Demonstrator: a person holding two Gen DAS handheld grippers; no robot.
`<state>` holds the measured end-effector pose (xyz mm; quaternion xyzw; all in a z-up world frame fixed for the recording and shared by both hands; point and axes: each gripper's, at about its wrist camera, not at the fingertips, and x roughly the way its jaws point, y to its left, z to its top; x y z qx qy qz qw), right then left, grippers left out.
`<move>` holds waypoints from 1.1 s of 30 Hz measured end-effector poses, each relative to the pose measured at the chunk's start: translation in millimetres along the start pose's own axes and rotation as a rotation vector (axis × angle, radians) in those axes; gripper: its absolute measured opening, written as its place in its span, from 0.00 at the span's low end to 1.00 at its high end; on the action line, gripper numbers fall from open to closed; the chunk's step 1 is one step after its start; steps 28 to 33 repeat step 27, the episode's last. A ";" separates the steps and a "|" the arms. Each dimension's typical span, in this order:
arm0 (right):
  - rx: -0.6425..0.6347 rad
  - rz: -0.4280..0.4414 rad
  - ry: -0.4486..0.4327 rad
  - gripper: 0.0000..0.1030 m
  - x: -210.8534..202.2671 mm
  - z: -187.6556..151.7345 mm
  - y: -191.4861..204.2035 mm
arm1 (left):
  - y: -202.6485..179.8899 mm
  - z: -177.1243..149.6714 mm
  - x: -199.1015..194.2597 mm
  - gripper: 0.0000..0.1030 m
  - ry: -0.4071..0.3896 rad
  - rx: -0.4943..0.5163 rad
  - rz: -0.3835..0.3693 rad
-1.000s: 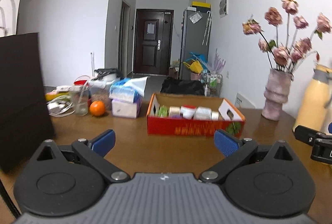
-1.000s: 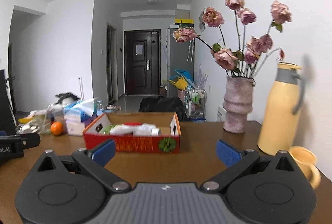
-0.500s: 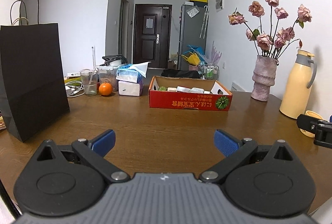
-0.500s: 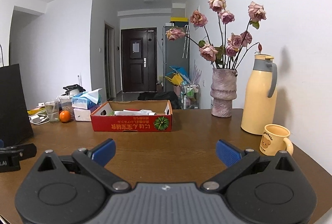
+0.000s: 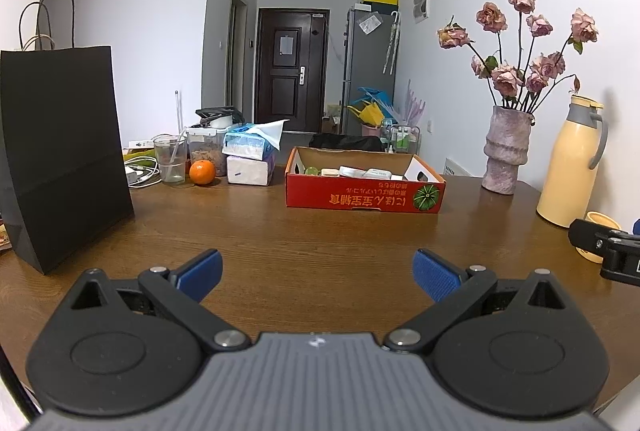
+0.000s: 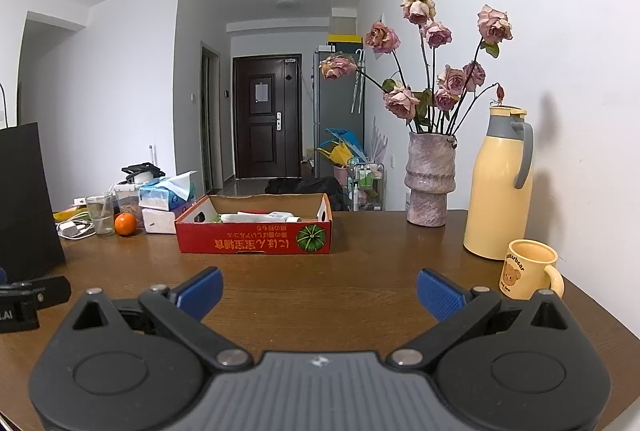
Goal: Organize rigid objects
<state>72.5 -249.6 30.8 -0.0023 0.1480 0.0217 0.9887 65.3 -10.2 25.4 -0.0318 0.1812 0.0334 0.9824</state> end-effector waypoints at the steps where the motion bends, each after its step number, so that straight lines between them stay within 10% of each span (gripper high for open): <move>1: -0.001 0.000 0.001 1.00 0.3 0.0 0.2 | 0.3 0.0 -0.3 1.00 -0.001 0.001 0.001; 33: -0.011 0.003 0.011 1.00 3.6 -3.2 3.7 | -2.2 -1.3 0.4 1.00 -0.007 0.011 0.000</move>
